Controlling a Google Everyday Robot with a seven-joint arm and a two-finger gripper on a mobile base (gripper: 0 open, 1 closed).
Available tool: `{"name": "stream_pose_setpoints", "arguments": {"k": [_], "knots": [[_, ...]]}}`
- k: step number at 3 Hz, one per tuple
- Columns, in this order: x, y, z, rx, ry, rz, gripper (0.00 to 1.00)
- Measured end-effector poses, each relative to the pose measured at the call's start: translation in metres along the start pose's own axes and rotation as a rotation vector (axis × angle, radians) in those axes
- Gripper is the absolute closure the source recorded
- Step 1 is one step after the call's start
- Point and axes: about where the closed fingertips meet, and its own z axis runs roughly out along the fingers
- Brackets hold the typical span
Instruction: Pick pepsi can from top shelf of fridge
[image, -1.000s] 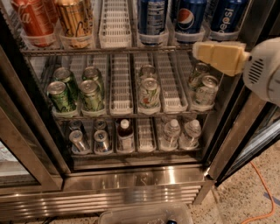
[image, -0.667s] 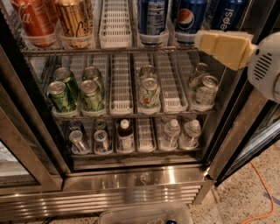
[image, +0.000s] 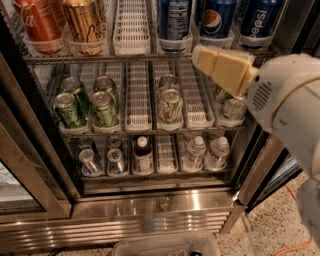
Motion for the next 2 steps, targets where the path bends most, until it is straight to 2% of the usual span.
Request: {"name": "stream_pose_setpoints", "arguments": {"k": [1, 2], "knots": [[0.0249, 0.0327, 0.0066, -0.041, 0.025, 0.005, 0.00], [0.0230, 0.0375, 0.0054, -0.040, 0.021, 0.003, 0.00]]}}
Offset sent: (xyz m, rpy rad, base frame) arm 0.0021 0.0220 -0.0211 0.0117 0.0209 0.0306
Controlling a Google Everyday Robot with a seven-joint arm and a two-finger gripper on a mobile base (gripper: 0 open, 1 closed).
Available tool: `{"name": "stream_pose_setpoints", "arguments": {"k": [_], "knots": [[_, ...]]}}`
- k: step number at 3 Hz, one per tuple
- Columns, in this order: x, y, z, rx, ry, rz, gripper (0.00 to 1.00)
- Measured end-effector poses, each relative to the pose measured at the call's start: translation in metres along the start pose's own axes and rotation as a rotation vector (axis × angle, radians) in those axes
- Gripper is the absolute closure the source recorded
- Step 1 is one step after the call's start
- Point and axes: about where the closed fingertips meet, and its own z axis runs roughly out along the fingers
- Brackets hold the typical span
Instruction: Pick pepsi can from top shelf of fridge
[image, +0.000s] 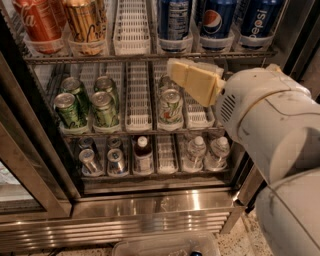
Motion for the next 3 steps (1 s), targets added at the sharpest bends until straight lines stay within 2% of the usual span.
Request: {"name": "stream_pose_setpoints", "arguments": {"k": [1, 2, 3], "knots": [[0.0034, 0.0001, -0.0044, 0.020, -0.006, 0.010, 0.00], [0.0041, -0.0059, -0.0108, 0.071, -0.021, 0.013, 0.00], [0.0039, -0.0082, -0.0117, 0.076, -0.022, 0.013, 0.00]]}}
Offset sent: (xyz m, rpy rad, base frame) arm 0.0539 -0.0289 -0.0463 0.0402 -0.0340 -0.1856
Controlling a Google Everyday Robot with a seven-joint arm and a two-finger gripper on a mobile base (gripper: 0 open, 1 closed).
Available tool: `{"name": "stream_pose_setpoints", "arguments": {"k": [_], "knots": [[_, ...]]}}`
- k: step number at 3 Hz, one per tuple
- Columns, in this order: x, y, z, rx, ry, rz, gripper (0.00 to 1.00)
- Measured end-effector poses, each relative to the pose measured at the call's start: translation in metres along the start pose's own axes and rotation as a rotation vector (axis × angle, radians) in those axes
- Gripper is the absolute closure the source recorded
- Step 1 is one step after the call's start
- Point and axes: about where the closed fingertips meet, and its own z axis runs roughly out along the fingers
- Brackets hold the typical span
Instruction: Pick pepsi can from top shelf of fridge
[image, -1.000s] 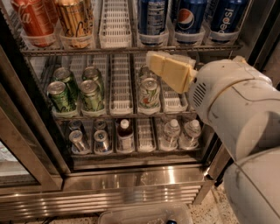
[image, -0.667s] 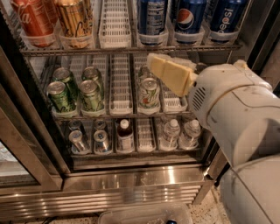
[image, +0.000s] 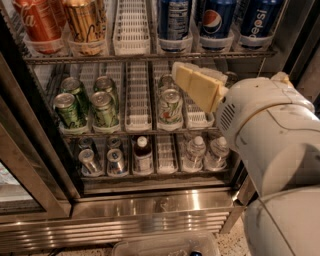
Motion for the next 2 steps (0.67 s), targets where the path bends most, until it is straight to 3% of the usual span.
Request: {"name": "stream_pose_setpoints", "arguments": {"k": [2], "knots": [[0.0000, 0.0000, 0.0000, 0.000, 0.000, 0.000, 0.00]]}}
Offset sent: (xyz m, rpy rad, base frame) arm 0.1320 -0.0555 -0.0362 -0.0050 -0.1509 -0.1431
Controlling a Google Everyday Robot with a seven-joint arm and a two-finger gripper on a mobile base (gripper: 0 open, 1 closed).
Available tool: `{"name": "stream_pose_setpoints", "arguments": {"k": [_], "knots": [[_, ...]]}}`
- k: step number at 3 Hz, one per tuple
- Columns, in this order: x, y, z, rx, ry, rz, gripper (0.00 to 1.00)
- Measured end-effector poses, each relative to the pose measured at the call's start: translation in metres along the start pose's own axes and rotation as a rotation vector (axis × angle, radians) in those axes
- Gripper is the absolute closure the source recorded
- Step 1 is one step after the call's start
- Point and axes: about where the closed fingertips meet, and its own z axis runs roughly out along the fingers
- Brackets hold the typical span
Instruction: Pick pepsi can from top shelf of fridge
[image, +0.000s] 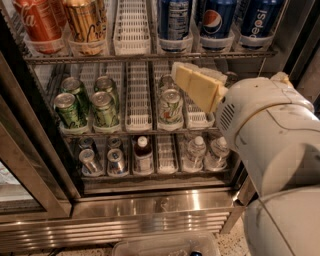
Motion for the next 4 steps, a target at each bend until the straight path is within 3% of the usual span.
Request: {"name": "stream_pose_setpoints", "arguments": {"k": [3, 4], "knots": [[0.000, 0.000, 0.000, 0.000, 0.000, 0.000, 0.00], [0.014, 0.008, 0.004, -0.027, 0.003, 0.044, 0.00]]}}
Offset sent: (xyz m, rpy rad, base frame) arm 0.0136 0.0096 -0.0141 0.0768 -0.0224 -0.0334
